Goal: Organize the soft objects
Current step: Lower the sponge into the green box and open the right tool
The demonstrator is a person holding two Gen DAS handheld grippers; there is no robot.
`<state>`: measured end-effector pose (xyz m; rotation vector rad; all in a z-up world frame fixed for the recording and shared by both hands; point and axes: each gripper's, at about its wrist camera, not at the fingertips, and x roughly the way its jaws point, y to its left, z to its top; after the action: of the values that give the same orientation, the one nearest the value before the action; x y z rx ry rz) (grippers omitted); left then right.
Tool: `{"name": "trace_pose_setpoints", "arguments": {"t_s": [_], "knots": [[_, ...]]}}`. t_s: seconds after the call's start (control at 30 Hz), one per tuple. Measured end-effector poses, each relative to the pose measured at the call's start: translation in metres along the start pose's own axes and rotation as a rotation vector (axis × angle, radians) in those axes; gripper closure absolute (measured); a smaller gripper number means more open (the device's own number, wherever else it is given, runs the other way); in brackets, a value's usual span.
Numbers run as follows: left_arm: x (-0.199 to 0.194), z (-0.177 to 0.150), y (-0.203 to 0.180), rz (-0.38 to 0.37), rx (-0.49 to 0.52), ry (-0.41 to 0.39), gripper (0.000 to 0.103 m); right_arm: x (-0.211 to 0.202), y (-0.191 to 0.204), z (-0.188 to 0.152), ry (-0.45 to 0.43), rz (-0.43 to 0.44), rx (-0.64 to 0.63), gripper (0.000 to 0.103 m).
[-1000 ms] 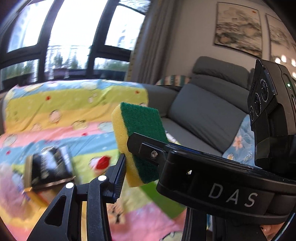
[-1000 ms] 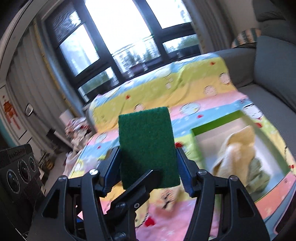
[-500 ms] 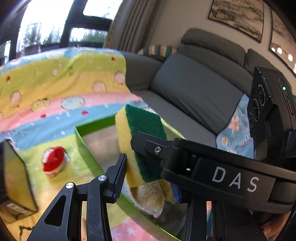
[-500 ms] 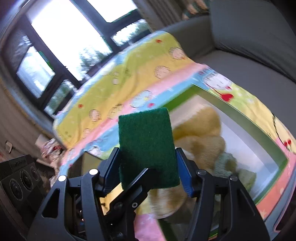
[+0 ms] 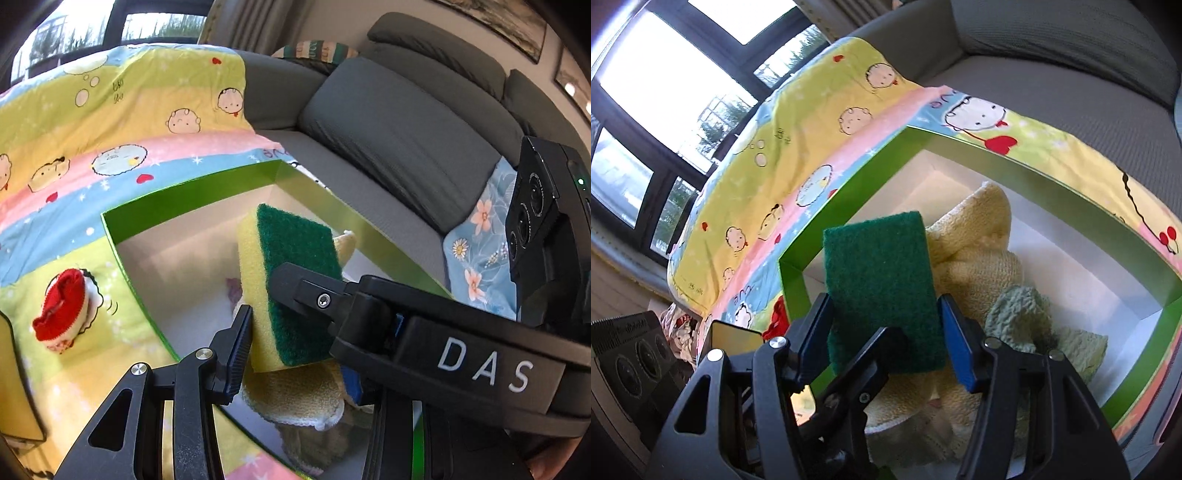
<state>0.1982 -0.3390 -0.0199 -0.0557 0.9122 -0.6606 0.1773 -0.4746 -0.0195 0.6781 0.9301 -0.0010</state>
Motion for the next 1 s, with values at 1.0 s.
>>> {"name": "trace_pose_setpoints", "arguments": {"t_s": [1.0], "knots": [[-0.098,-0.014,0.008,0.077,-0.049,-0.1,0.037,-0.051,0.003,-0.002,-0.158,-0.066,-0.082,0.015]]}}
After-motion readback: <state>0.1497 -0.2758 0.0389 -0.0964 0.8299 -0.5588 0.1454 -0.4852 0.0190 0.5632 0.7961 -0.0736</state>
